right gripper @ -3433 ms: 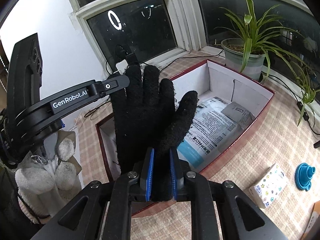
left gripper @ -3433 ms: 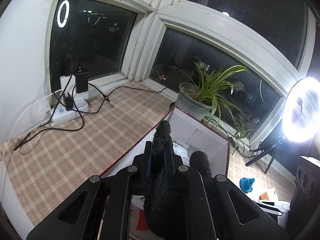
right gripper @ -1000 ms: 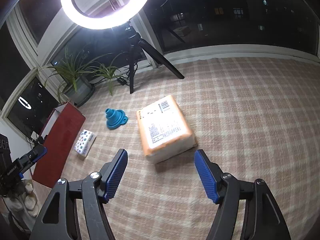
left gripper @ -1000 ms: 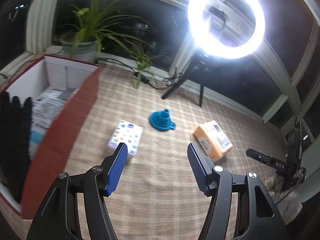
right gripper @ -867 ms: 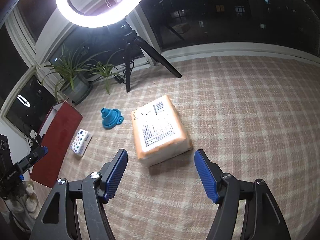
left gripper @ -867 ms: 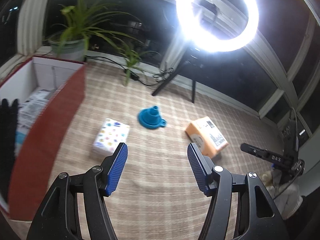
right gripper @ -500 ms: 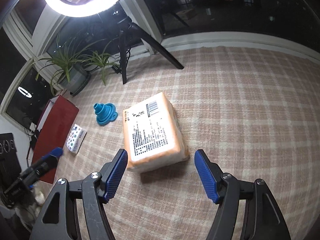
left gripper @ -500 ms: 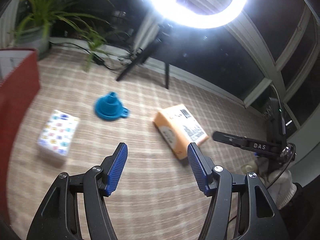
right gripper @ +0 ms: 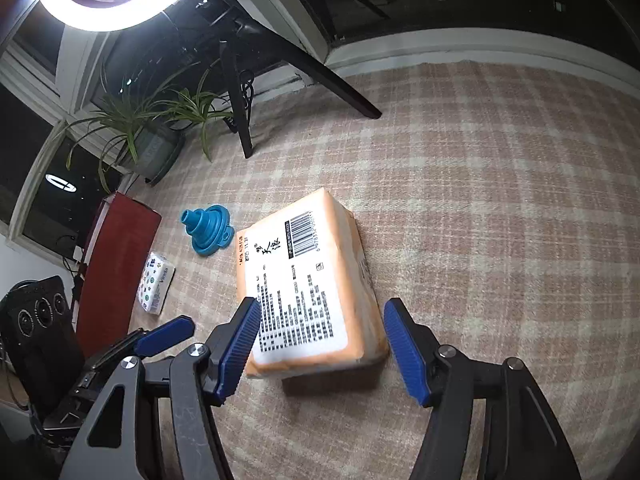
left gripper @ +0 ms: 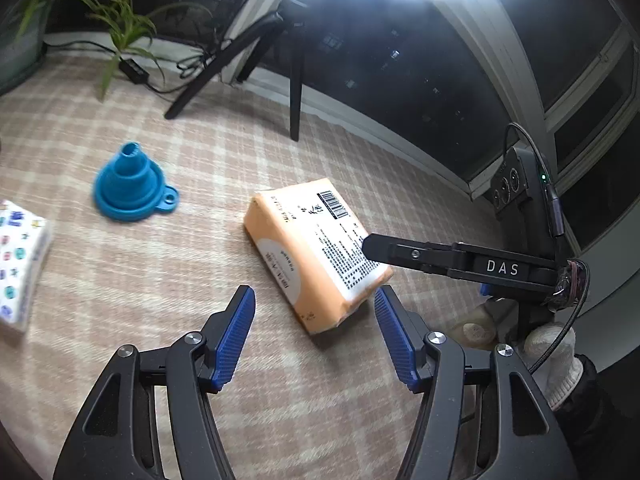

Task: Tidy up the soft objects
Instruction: 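Close both tools on opposite ends of the tissue pack, then lift the tissue pack with both tools and carry it toward the box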

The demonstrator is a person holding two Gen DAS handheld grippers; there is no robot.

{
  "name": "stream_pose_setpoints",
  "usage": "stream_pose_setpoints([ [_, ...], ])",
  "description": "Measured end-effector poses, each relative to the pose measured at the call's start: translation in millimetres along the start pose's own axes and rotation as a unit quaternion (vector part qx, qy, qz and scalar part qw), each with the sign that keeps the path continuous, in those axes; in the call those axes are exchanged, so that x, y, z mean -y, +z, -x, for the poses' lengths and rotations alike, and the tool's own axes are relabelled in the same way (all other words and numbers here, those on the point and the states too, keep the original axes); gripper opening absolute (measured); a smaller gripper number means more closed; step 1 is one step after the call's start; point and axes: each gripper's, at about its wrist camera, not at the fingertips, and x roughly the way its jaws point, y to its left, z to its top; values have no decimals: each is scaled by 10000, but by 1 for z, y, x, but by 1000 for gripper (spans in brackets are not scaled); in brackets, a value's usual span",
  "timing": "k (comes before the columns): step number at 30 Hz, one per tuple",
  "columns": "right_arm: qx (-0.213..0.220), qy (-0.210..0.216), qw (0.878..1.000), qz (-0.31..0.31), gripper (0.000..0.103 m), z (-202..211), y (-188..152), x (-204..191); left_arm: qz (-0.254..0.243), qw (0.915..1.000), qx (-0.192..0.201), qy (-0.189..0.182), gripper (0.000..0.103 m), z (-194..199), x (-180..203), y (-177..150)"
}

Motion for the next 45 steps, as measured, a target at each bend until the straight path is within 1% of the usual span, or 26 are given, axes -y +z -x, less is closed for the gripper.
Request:
stream_pose_setpoints([
  [5, -143, 90, 9999, 21, 55, -10, 6, 0, 95, 9998, -152, -80, 62, -17, -2, 5],
  [7, -197, 104, 9997, 53, 55, -14, 7, -1, 112, 9997, -218, -67, 59, -25, -2, 7],
  [10, -256, 102, 9996, 92, 54, -18, 10, -2, 97, 9995, -301, -34, 59, -35, -3, 10],
  [13, -305, 132, 9994, 62, 49, -21, 11, 0, 92, 9992, -374, -50, 59, -42, -3, 12],
  [14, -318, 150, 9994, 44, 49, -21, 11, 1, 77, 9992, -390, -48, 58, -44, -3, 11],
  [18, -345, 206, 9992, -10, 48, -22, 11, 3, 40, 9988, -488, -51, 47, -48, -3, 10],
  [22, -357, 197, 9992, 9, 47, -23, 11, 1, -4, 9987, -513, -77, 45, -54, -2, 11],
  [25, -356, 195, 9992, -10, 46, -23, 10, 0, -72, 9987, -495, -17, 44, -54, 0, 13],
  [31, -329, 156, 9993, 27, 43, -22, 5, -8, -22, 9990, -450, 37, 42, -51, -3, 14],
  [35, -267, 227, 9994, -66, 42, -20, 2, -9, -56, 9991, -414, 90, 41, -45, -2, 12],
  [41, -129, 350, 9992, -107, 42, -8, -3, -17, -243, 9992, -281, 159, 42, -29, 5, 9],
  [45, -11, 438, 9990, -91, 42, 2, -5, -30, -356, 9991, -136, 182, 42, -12, 10, 9],
])
